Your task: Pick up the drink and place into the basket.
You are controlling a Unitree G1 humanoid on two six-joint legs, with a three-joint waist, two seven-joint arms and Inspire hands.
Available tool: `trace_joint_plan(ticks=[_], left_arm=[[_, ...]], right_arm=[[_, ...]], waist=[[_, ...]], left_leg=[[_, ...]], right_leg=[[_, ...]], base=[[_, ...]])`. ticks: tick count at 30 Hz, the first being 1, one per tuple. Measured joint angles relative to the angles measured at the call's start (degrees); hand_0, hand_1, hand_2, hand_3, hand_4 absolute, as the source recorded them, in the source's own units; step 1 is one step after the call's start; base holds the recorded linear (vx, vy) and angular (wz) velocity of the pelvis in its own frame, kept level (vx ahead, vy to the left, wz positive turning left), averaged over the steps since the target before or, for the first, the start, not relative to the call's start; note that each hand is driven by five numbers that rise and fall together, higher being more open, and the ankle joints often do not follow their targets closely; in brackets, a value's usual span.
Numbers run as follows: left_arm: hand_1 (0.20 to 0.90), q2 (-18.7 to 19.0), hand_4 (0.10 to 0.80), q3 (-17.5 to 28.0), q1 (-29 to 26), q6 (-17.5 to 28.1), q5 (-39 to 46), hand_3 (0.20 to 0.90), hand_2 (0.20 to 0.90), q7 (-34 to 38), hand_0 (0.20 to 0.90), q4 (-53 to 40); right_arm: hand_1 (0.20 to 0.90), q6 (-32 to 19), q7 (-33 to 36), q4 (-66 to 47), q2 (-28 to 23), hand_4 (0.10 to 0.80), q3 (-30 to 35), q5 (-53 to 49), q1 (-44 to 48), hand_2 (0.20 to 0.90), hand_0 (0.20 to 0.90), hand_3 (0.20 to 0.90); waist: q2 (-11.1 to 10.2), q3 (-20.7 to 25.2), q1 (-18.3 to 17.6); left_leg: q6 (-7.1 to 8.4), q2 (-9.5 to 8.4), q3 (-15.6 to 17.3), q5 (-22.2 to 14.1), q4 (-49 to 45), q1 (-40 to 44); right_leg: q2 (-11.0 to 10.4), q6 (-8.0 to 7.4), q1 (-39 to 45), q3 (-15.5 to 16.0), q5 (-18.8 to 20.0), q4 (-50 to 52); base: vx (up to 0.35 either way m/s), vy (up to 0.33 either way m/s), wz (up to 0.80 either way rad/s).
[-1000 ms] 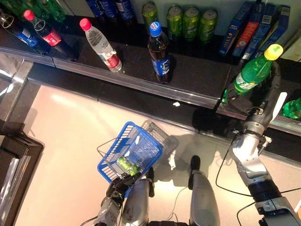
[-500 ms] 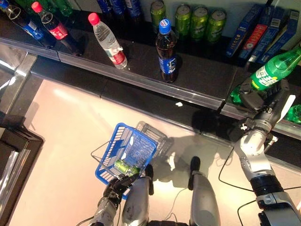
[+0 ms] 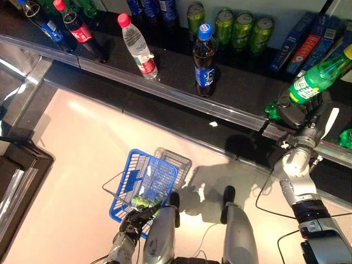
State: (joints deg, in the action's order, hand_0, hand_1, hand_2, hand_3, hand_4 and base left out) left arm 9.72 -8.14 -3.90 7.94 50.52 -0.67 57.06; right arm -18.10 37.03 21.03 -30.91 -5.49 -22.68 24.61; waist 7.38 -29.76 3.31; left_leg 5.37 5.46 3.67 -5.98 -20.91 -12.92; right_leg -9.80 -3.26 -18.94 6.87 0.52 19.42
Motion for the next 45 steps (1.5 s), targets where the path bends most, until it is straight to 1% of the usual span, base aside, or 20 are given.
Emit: trace_joint_plan(ticks=[1, 3, 6, 10, 13, 17, 19, 21, 24, 27, 30, 32, 34, 38, 40, 42, 44, 45], left_arm=[[0.300, 0.0, 0.100, 0.0, 0.1, 0.1, 0.0, 0.200, 0.300, 0.0, 0.300, -0.3], [0.300, 0.0, 0.100, 0.8, 1.3, 0.5, 0.2, 0.200, 0.300, 0.0, 0.300, -2.5], [0.300, -0.3, 0.100, 1.7, 1.9, 1.2, 0.4, 0.200, 0.300, -0.1, 0.300, -4.0], [0.300, -0.3, 0.100, 2.1, 2.3, 2.6, 0.7, 0.200, 0.300, -0.2, 0.300, -4.5], [0.300, -0.4, 0.100, 2.2, 4.1, 3.2, 2.7, 0.200, 0.300, -0.8, 0.300, -7.7], [0.300, -0.4, 0.100, 2.2, 7.1, 3.6, 2.7, 0.200, 0.300, -1.3, 0.300, -12.0], [0.300, -0.3, 0.100, 2.2, 8.1, 3.8, 2.7, 0.200, 0.300, -1.5, 0.300, -15.3], [0.300, -0.3, 0.100, 2.2, 8.9, 3.8, 2.8, 0.200, 0.300, -1.7, 0.300, -18.0], [0.300, -0.2, 0.100, 2.1, 9.7, 3.8, 2.6, 0.200, 0.300, -2.2, 0.300, -22.7], [0.300, -0.2, 0.100, 2.0, 10.8, 3.6, 2.7, 0.200, 0.300, -2.3, 0.300, -26.5], [0.300, 0.2, 0.100, 1.9, 11.3, 3.4, 2.5, 0.200, 0.300, -2.3, 0.300, -29.9], [0.300, 1.1, 0.100, 1.4, 11.8, 2.2, 2.3, 0.200, 0.300, -2.1, 0.300, -33.9], [0.300, 2.6, 0.100, -0.1, 13.1, 2.0, 2.4, 0.200, 0.300, -2.3, 0.300, -38.2], [0.300, 4.2, 0.100, -0.5, 14.9, 1.1, 2.6, 0.200, 0.300, -4.3, 0.300, -45.1], [0.300, 6.4, 0.100, -0.6, 15.3, -0.2, 2.7, 0.200, 0.300, -5.3, 0.300, -48.6], [0.300, 9.1, 0.100, -1.2, 15.3, -0.5, 2.8, 0.200, 0.300, -6.7, 0.300, -51.2], [0.300, 11.3, 0.100, -1.8, 15.3, -0.6, 3.0, 0.200, 0.300, -8.7, 0.300, -53.0], [0.300, 12.4, 0.100, -2.1, 15.3, -1.4, 3.5, 0.200, 0.300, -9.7, 0.300, -54.2]], right_arm=[[0.300, 0.2, -0.6, -0.6, 0.1, 0.100, 0.0, 0.0, -0.4, 0.300, 0.300, 0.200], [0.300, 0.8, -1.3, -5.3, 1.3, 0.100, 0.0, 0.2, -3.1, 0.300, 0.300, 0.200], [0.300, 1.8, -4.1, -10.5, 1.9, 0.100, -1.2, 0.6, -6.2, 0.300, 0.300, 0.200], [0.300, 3.2, -8.9, -16.0, 1.9, 0.100, -2.5, 1.3, -8.0, 0.300, 0.300, 0.200], [0.300, 3.3, -12.7, -22.0, 1.8, 0.100, -2.7, 1.2, -8.3, 0.300, 0.300, 0.200], [0.300, 4.0, -17.6, -28.1, 1.5, 0.100, -3.7, 0.1, -8.7, 0.300, 0.300, 0.200], [0.300, 4.4, -20.0, -31.1, 1.4, 0.100, -4.1, -0.6, -9.6, 0.300, 0.300, 0.200], [0.300, 4.5, -22.2, -32.0, 1.5, 0.100, -5.6, -1.9, -9.8, 0.300, 0.300, 0.200], [0.300, 6.3, -24.5, -33.7, 1.5, 0.100, -9.0, -2.8, -11.1, 0.300, 0.300, 0.200], [0.300, 7.9, -25.7, -33.7, 1.5, 0.100, -12.9, -3.0, -11.1, 0.300, 0.300, 0.200], [0.300, 9.4, -26.0, -33.7, 1.7, 0.100, -15.6, -3.8, -11.1, 0.300, 0.300, 0.200], [0.300, 10.8, -25.6, -33.7, 1.7, 0.100, -16.9, -3.8, -11.1, 0.300, 0.300, 0.200], [0.300, 11.8, -25.5, -33.7, 1.8, 0.100, -17.6, -3.7, -11.1, 0.300, 0.300, 0.200], [0.300, 13.1, -24.6, -33.7, 2.0, 0.100, -19.4, -3.2, -10.5, 0.300, 0.300, 0.200], [0.300, 13.2, -23.8, -33.7, 2.2, 0.100, -20.7, -2.4, -9.7, 0.300, 0.300, 0.200], [0.300, 13.4, -23.0, -33.6, 2.6, 0.100, -22.1, -2.4, -9.0, 0.300, 0.300, 0.200], [0.300, 13.8, -22.8, -33.4, 3.7, 0.100, -22.7, -2.3, -9.0, 0.300, 0.300, 0.200], [0.300, 13.9, -22.6, -32.8, 4.2, 0.100, -23.2, -2.3, -8.9, 0.300, 0.300, 0.200]], waist=[[0.0, 0.0, -0.1], [-0.4, -0.3, -0.1], [-0.8, -0.7, -0.3], [-1.2, -0.8, -0.3], [-1.7, -0.7, -0.2], [-1.9, -0.6, -0.1], [-2.0, -0.6, 0.1], [-2.2, -0.5, 0.4], [-2.5, -0.3, 1.2], [-2.5, -0.3, 1.6], [-2.4, -0.3, 3.2], [-2.4, -0.3, 4.3], [-2.4, -0.3, 5.3], [-2.4, -0.3, 7.9], [-2.4, -0.3, 9.2], [-2.4, -0.3, 10.7], [-2.4, -0.3, 11.7], [-2.4, -0.3, 12.5]], left_leg=[[0.00, 0.00, 0.0, 0.0, 0.0, 0.0], [0.01, 0.04, 0.0, 0.0, 0.1, 0.2], [0.21, 0.13, 0.0, 0.0, 0.0, 1.1], [0.03, 0.20, 0.1, -0.3, 0.9, 3.9], [0.06, 0.30, 0.0, -0.4, 1.6, 4.4], [0.12, 0.28, -0.2, -0.4, 2.1, 6.9], [0.42, 0.12, -0.3, -0.2, 2.7, 7.5], [0.44, -0.02, -0.3, -0.1, 2.9, 8.3], [0.47, -0.16, -0.8, -0.1, 3.9, 9.3], [0.65, -0.25, -1.7, 0.0, 4.1, 9.9], [0.92, -0.43, -2.7, 0.7, 5.1, 9.9], [1.02, -0.62, -3.7, 1.5, 6.3, 10.1], [1.12, -0.86, -4.8, 2.2, 7.2, 10.1], [1.44, -0.93, -6.7, 2.9, 8.1, 10.2], [1.57, -1.05, -7.8, 3.2, 8.2, 9.8], [1.62, -1.41, -8.8, 3.5, 8.7, 9.8], [1.63, -1.64, -9.6, 3.6, 8.9, 9.7], [1.63, -1.82, -9.9, 3.6, 8.8, 9.7]], right_leg=[[0.0, 0.01, 0.0, 0.0, 0.0, 0.1], [0.0, 0.32, 0.1, 0.0, 0.0, 0.2], [0.1, 0.34, 1.1, 0.0, -0.1, 0.2], [0.2, -0.11, 3.9, 0.2, -0.3, -0.8], [0.2, -0.19, 4.5, 0.5, -0.3, -0.8], [0.1, -0.31, 6.7, 0.6, -1.3, -0.7], [0.0, -0.42, 7.2, 0.7, -1.5, -0.7], [-0.2, -0.57, 8.0, 0.8, -1.8, -0.6], [-0.4, -0.75, 9.1, 1.3, -2.1, -0.6], [-0.7, -0.57, 10.1, 2.3, -2.5, -0.5], [-0.9, -0.67, 10.2, 3.4, -2.6, -0.4], [-1.2, -0.64, 10.6, 4.3, -2.8, -0.6], [-1.6, -0.62, 11.0, 5.5, -3.0, -0.6], [-1.8, -0.49, 11.8, 7.2, -3.6, -0.5], [-2.1, -0.63, 11.9, 8.4, -4.2, 0.0], [-2.6, -0.21, 11.9, 9.0, -4.9, 0.5], [-3.1, -0.33, 12.1, 10.0, -5.4, 1.0], [-3.3, -0.58, 12.2, 10.2, -5.7, 1.3]], base=[[0.000, 0.000, 0.00], [0.000, 0.000, 0.00], [0.040, 0.017, -0.01], [0.069, 0.043, -0.01], [0.090, 0.055, 0.03], [0.061, 0.043, 0.04], [0.036, 0.057, 0.03], [0.020, 0.044, 0.04], [0.010, 0.037, 0.08], [0.001, 0.034, 0.18], [-0.025, 0.041, 0.18], [-0.058, 0.016, 0.30], [-0.047, -0.018, 0.25], [-0.066, -0.034, 0.25], [-0.049, -0.047, 0.28], [-0.041, -0.050, 0.28], [-0.016, -0.052, 0.23], [0.008, -0.050, 0.21]])
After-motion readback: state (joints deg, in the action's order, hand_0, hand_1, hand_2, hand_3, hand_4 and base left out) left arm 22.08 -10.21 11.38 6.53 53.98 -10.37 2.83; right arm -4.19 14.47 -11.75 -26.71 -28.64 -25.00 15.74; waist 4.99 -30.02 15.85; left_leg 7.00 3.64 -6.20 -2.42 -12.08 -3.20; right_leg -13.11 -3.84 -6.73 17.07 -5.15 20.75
